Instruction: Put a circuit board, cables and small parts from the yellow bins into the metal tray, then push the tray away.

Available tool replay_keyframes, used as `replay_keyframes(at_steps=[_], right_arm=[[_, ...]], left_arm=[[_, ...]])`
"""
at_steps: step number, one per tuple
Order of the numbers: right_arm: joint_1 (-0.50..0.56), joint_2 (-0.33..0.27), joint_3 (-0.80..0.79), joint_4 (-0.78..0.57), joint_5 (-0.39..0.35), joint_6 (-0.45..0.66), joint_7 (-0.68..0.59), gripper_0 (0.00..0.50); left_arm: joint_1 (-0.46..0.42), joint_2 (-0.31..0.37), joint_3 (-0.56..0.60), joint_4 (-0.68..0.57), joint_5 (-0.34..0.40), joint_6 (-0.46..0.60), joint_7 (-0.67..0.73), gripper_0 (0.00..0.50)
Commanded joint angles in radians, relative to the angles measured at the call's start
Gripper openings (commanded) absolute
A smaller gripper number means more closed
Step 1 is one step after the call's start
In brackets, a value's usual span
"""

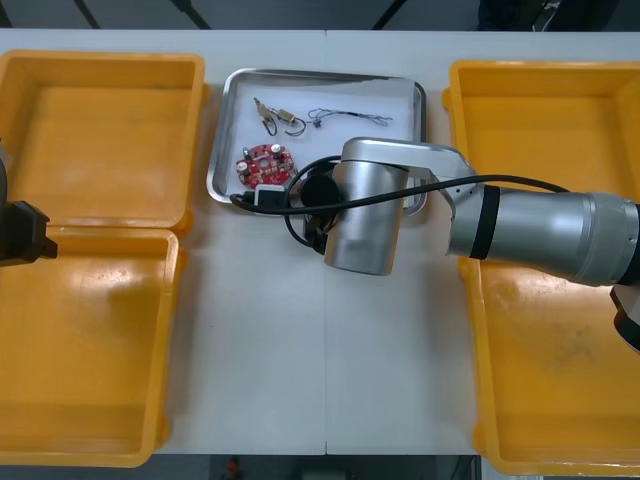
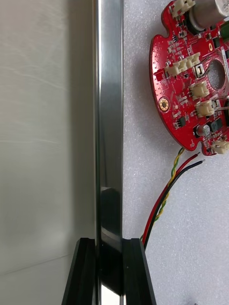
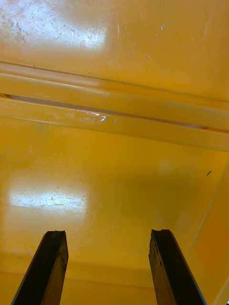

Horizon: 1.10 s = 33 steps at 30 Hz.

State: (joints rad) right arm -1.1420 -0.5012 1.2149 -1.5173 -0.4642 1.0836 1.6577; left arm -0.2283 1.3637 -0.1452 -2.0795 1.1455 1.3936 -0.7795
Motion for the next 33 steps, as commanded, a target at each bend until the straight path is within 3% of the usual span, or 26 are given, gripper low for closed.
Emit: replay_keyframes(at_steps=[1, 26, 33], right_arm=[[-0.074, -0.013, 0.008, 0.042, 0.010, -0.060, 0.047, 0.000], [-0.179, 0.029, 0.097, 0.358, 0.041, -0.389, 0.114, 0.000], [-0.185, 0.041, 0.100, 0.405, 0.041, -0.433, 0.119, 0.000]], left_arm=[[0.020, 0.049, 0.019, -0.002, -0.010, -0.010, -0.084, 0.500], [0.020, 0.049, 0.019, -0.002, -0.010, -0.010, -0.084, 0.500], [0.020, 0.049, 0.019, -0.002, -0.010, -0.010, -0.084, 0.500]])
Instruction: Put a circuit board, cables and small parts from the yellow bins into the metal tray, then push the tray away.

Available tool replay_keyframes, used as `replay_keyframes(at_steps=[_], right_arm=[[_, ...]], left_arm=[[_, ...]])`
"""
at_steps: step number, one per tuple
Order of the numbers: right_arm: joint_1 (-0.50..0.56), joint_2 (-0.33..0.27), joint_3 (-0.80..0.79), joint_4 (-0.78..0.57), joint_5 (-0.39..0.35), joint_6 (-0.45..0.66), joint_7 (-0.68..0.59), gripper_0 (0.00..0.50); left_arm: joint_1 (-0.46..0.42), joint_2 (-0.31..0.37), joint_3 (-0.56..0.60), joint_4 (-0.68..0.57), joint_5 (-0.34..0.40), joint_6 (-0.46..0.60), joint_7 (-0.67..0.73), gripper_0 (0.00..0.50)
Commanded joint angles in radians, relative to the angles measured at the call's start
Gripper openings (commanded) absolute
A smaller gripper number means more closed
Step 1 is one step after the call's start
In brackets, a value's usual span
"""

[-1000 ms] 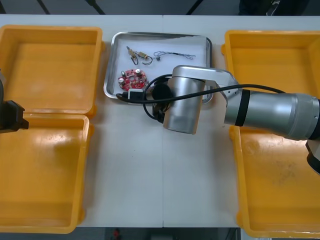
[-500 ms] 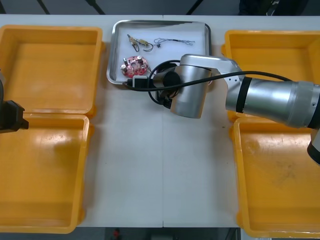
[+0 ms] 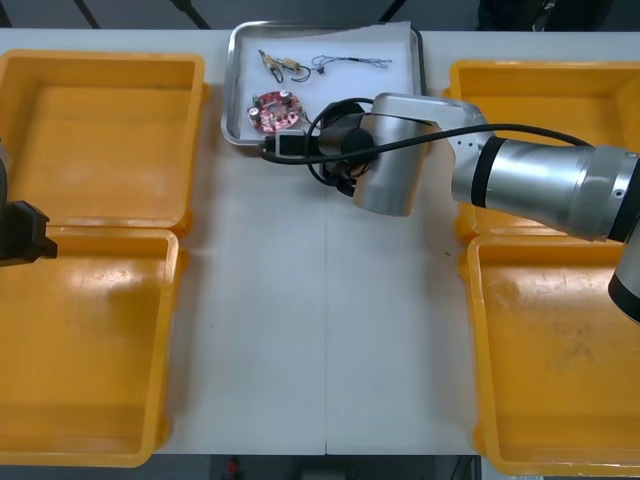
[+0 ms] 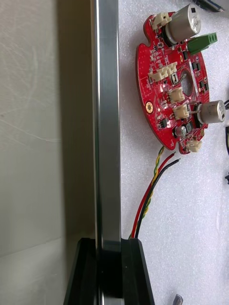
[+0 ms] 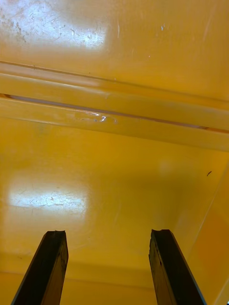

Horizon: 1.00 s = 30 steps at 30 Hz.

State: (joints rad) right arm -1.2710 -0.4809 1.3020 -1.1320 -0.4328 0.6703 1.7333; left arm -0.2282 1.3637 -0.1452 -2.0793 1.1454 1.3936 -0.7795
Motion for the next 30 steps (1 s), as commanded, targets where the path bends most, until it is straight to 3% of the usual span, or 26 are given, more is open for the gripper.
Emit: replay_keyframes(at_steps=[1, 4, 7, 9, 11, 12, 19, 27, 30], right_arm=[[-0.056, 0.022, 0.013, 0.020, 0.009, -0.020, 0.043, 0.000], [-0.056, 0.022, 0.013, 0.017, 0.006, -0.021, 0.046, 0.000], [-0.056, 0.024, 0.013, 0.015, -0.012, -0.020, 0.055, 0.168], [-0.059, 0.022, 0.013, 0.011, -0.012, -0.020, 0.060, 0.369], [-0.061, 0.022, 0.013, 0.008, -0.012, -0.018, 0.064, 0.474], [-0.062, 0.022, 0.013, 0.008, -0.012, -0.017, 0.068, 0.500], [-0.074, 0.013, 0.008, -0.032, -0.012, 0.029, 0.071, 0.500], [-0.073, -0.051, -0.086, -0.259, -0.015, 0.253, 0.057, 0.500], [-0.067, -0.074, -0.129, -0.339, -0.069, 0.333, 0.045, 0.500]], left_arm=[[0.020, 0.049, 0.019, -0.002, -0.010, -0.010, -0.084, 0.500], [0.020, 0.049, 0.019, -0.002, -0.010, -0.010, -0.084, 0.500], [0.020, 0.049, 0.019, -0.002, -0.010, -0.010, -0.084, 0.500], [0.020, 0.049, 0.019, -0.002, -0.010, -0.010, -0.084, 0.500], [0.020, 0.049, 0.019, -0.002, -0.010, -0.010, -0.084, 0.500], [0.020, 0.049, 0.019, -0.002, -0.010, -0.010, -0.084, 0.500], [0.020, 0.049, 0.019, -0.002, -0.010, -0.010, -0.084, 0.500], [0.020, 0.049, 0.019, -0.002, -0.010, -0.010, -0.084, 0.500], [0.020, 0.049, 0.019, -0.002, -0.010, -0.010, -0.084, 0.500]])
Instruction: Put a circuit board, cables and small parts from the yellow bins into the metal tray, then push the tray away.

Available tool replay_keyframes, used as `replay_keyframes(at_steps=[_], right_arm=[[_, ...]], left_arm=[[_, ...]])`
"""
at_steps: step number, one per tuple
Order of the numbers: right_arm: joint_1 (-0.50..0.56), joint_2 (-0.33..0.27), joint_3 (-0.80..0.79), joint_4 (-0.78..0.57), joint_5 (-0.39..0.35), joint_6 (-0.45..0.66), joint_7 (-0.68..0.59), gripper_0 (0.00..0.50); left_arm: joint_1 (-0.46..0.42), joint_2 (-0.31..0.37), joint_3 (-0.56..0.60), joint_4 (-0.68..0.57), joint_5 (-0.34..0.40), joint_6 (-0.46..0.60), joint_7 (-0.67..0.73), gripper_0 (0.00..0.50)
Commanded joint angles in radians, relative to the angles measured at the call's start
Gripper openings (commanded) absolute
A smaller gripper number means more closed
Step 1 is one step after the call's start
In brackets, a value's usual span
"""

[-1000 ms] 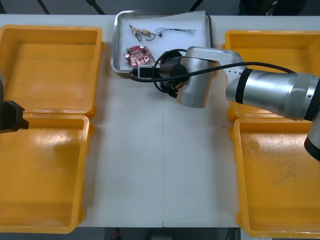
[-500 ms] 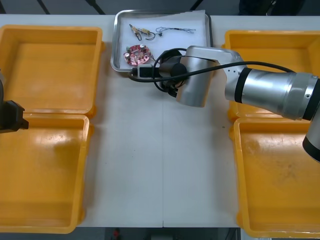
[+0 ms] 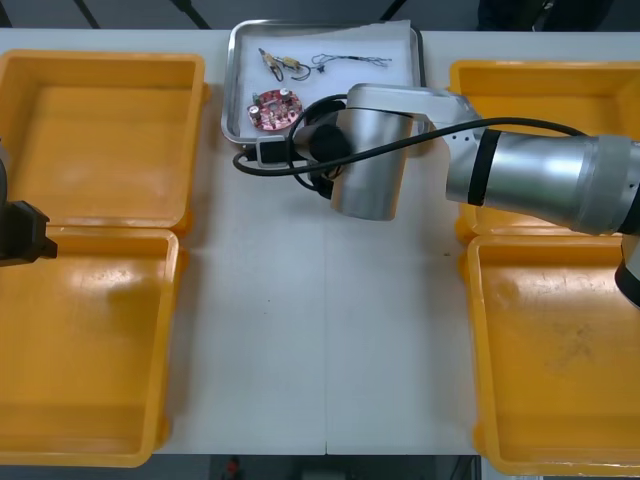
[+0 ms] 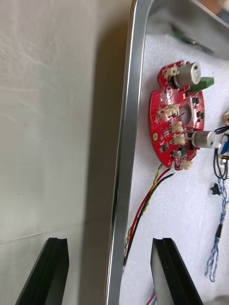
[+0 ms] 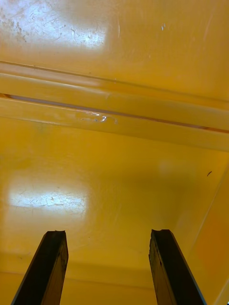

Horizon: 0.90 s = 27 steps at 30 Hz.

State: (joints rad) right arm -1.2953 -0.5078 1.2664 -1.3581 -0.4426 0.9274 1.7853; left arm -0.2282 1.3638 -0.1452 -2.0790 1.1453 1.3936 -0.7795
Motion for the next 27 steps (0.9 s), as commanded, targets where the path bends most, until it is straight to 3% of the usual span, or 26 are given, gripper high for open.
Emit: replay_keyframes(at_steps=[1, 10, 16, 27], right_arm=[[-0.041, -0.060, -0.111, -0.144, -0.088, 0.108, -0.010, 0.500], [0.036, -0.152, -0.308, -0.351, -0.281, 0.323, -0.055, 0.500], [0.117, -0.235, -0.455, -0.490, -0.360, 0.456, -0.119, 0.500], [0.343, -0.388, -0.700, -0.742, -0.381, 0.636, -0.395, 0.500]], left_arm=[[0.020, 0.049, 0.019, -0.003, -0.010, -0.010, -0.084, 0.500], [0.020, 0.049, 0.019, -0.003, -0.010, -0.010, -0.084, 0.500], [0.020, 0.049, 0.019, -0.003, -0.010, -0.010, -0.084, 0.500], [0.020, 0.049, 0.019, -0.003, -0.010, -0.010, -0.084, 0.500]])
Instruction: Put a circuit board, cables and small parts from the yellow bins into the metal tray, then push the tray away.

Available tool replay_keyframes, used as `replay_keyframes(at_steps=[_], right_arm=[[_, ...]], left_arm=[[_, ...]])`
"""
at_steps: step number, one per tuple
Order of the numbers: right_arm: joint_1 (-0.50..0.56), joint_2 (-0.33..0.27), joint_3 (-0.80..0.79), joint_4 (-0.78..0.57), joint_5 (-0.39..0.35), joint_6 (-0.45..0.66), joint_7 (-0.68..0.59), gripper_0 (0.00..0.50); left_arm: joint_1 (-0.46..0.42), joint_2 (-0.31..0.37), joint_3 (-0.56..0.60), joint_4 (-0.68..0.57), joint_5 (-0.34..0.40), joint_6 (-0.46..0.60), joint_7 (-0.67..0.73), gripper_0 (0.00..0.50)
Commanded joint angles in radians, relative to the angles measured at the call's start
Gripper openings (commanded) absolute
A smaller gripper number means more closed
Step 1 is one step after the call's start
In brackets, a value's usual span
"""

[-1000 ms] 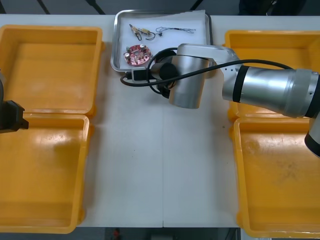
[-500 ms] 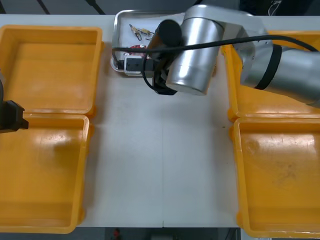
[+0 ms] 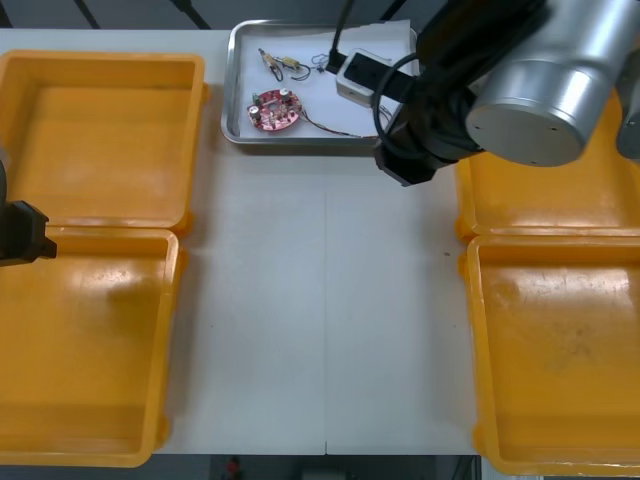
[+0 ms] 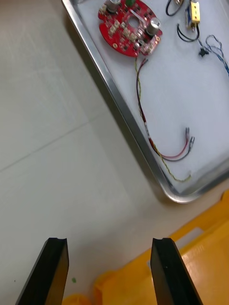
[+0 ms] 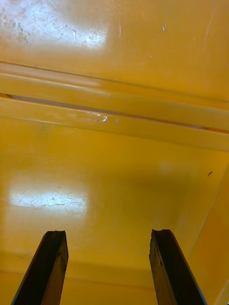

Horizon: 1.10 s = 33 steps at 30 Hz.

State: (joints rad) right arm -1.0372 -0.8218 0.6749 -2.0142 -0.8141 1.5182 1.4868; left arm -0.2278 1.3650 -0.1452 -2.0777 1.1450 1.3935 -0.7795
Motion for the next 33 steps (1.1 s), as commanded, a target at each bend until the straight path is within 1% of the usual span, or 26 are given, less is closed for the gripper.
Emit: replay_keyframes(at_steps=[1, 2, 5, 8, 14, 20, 26, 33], right_arm=[[0.109, -0.089, -0.133, -0.104, -0.013, 0.066, -0.123, 0.500], [0.120, -0.096, -0.146, -0.110, -0.016, 0.076, -0.135, 0.500], [0.187, -0.145, -0.222, -0.138, -0.054, 0.115, -0.200, 0.500], [0.249, -0.175, -0.293, -0.146, -0.083, 0.138, -0.243, 0.500], [0.364, -0.211, -0.442, -0.146, -0.119, 0.185, -0.306, 0.500], [0.474, -0.229, -0.572, -0.113, -0.161, 0.217, -0.324, 0.500], [0.586, -0.229, -0.693, -0.067, -0.215, 0.234, -0.326, 0.500], [0.707, -0.229, -0.795, -0.047, -0.237, 0.247, -0.326, 0.500]], left_arm=[[0.019, 0.048, 0.019, -0.004, -0.010, -0.010, -0.084, 0.500], [0.019, 0.048, 0.019, -0.004, -0.010, -0.010, -0.084, 0.500], [0.019, 0.048, 0.019, -0.004, -0.010, -0.010, -0.084, 0.500], [0.019, 0.048, 0.019, -0.004, -0.010, -0.010, -0.084, 0.500], [0.019, 0.048, 0.019, -0.004, -0.010, -0.010, -0.084, 0.500], [0.019, 0.048, 0.019, -0.004, -0.010, -0.010, -0.084, 0.500], [0.019, 0.048, 0.019, -0.004, -0.010, -0.010, -0.084, 0.500], [0.019, 0.048, 0.019, -0.004, -0.010, -0.010, -0.084, 0.500]])
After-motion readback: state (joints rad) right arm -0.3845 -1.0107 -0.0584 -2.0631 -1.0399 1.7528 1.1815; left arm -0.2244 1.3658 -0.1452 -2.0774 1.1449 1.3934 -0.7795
